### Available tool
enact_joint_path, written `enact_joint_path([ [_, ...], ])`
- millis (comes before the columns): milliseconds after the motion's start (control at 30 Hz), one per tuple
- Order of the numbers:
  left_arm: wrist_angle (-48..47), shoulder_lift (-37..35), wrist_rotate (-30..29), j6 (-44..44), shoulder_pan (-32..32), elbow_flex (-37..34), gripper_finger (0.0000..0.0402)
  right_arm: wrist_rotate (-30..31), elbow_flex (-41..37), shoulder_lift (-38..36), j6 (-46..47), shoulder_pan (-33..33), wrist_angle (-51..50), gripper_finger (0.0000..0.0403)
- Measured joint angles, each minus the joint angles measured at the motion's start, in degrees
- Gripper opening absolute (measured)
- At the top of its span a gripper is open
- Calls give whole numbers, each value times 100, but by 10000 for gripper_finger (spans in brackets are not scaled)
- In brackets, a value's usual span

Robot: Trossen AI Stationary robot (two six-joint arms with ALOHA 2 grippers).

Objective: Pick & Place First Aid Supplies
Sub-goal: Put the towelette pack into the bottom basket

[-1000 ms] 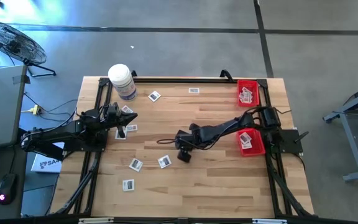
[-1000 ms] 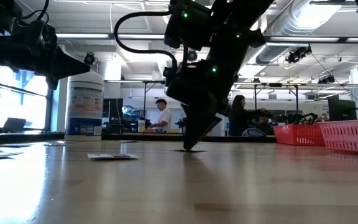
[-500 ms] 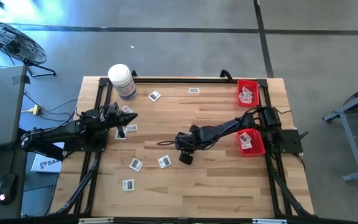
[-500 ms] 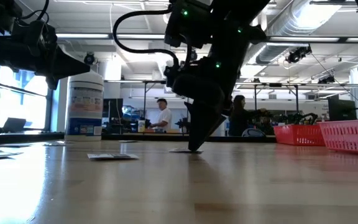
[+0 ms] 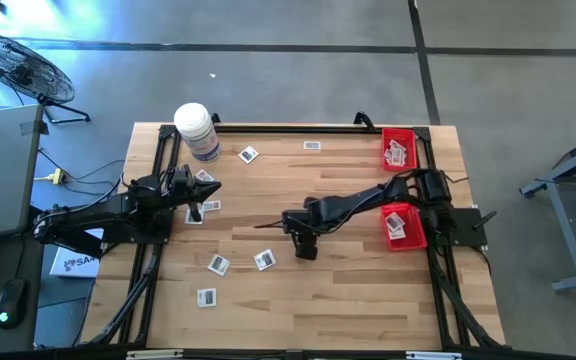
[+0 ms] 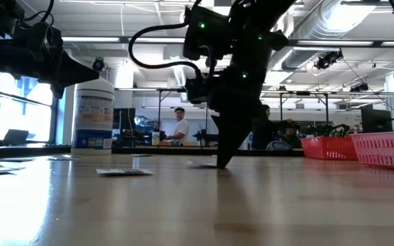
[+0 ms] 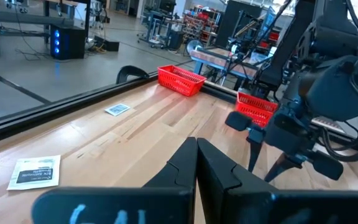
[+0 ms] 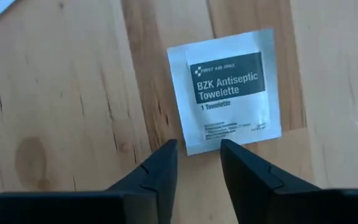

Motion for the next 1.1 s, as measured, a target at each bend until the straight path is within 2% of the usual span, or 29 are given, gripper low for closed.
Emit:
enact_joint_path([
  [167, -1, 0, 0, 0, 0, -2, 1, 31, 6, 46, -234, 3, 63, 128],
  [300, 0, -2, 1, -2, 1, 0, 1, 141, 187, 19, -557, 40, -353, 131],
  [600, -1, 0, 1, 0, 0, -1, 1, -18, 411, 42, -1816, -6, -413, 132],
  [1100, -1, -1, 0, -2, 1, -1, 1, -212, 430, 574, -2308, -271, -341, 123],
])
